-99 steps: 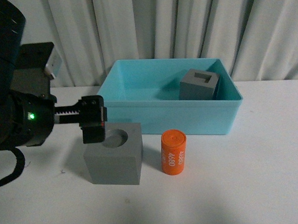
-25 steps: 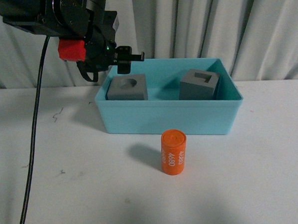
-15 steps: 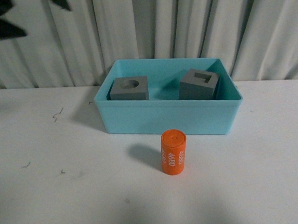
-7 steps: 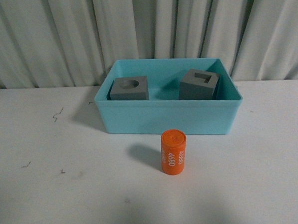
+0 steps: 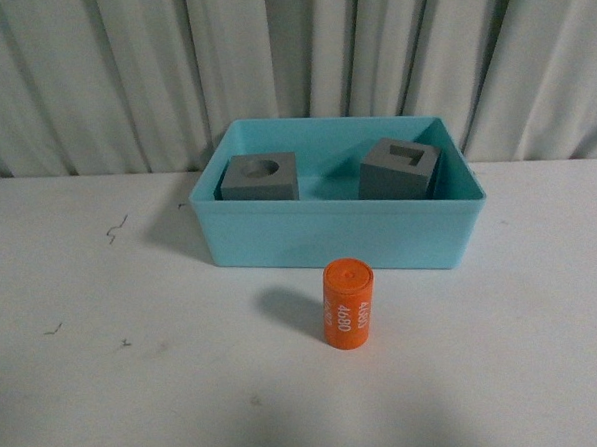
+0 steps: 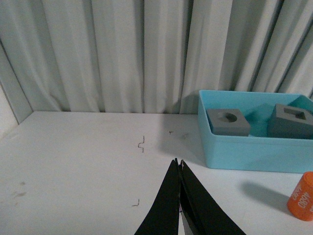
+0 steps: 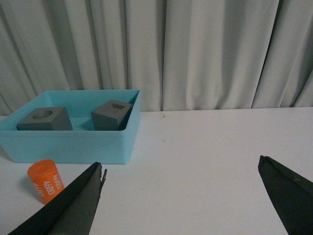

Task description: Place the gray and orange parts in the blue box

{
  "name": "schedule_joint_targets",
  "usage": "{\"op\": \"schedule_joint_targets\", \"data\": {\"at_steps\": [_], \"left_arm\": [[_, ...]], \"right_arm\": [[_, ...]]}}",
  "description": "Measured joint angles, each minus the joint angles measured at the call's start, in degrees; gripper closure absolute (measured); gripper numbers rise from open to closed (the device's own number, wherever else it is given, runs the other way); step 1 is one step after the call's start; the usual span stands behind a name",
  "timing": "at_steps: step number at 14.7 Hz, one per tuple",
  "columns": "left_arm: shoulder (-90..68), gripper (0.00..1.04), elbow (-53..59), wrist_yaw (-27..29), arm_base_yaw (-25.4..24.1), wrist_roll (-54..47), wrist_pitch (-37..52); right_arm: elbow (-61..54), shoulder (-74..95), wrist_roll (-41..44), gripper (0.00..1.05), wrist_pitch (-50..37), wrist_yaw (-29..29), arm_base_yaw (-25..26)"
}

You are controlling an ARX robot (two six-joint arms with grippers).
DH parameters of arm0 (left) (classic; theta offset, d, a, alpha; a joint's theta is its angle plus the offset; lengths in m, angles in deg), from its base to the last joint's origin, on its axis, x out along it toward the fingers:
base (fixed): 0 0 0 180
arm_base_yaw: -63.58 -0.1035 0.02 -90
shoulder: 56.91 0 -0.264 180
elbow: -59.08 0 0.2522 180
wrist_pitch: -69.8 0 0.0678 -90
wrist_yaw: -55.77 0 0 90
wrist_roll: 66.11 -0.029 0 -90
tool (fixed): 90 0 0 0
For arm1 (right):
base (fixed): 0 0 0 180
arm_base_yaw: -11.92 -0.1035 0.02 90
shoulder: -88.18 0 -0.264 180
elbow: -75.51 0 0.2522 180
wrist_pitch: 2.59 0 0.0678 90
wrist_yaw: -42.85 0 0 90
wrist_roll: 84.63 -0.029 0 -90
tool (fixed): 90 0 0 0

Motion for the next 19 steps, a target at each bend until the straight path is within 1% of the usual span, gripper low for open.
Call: {"op": "schedule_joint_targets", "data": {"at_steps": [1, 2, 3, 8, 14, 16, 17, 19], "left_arm": [[2.10, 1.03, 0.48, -0.04, 0.11, 0.00, -1.62], [2.89, 1.03, 2.08, -0.02, 0.11, 0.00, 1.01], [4.04, 1.03, 2.40, -0.04, 0.11, 0.00, -1.81], [12.31, 1.03, 2.38, -0.04, 0.11, 0.00, -9.22], [18.80, 1.03, 2.38, -0.04, 0.11, 0.00, -15.41], [27.71, 1.03, 2.36, -0.02, 0.11, 0.00, -26.03], [28.20, 1.03, 1.99, 0.13, 0.11, 0.00, -24.85], [28.24, 1.03, 2.36, -0.07, 0.11, -0.02, -25.81]], "right_arm": [[0.00, 0.00, 0.00, 0.06, -0.02, 0.00, 0.00], [0.00, 0.00, 0.00, 0.06, -0.02, 0.00, 0.00], [0.00, 0.00, 0.00, 0.06, -0.02, 0.00, 0.00], [0.00, 0.00, 0.00, 0.06, -0.02, 0.00, 0.00], [0.00, 0.00, 0.00, 0.06, -0.02, 0.00, 0.00], [0.00, 0.00, 0.00, 0.06, -0.02, -0.02, 0.00], [0.00, 0.00, 0.00, 0.06, -0.02, 0.02, 0.00], [0.00, -0.02, 0.00, 0.06, -0.04, -0.02, 0.00]]}}
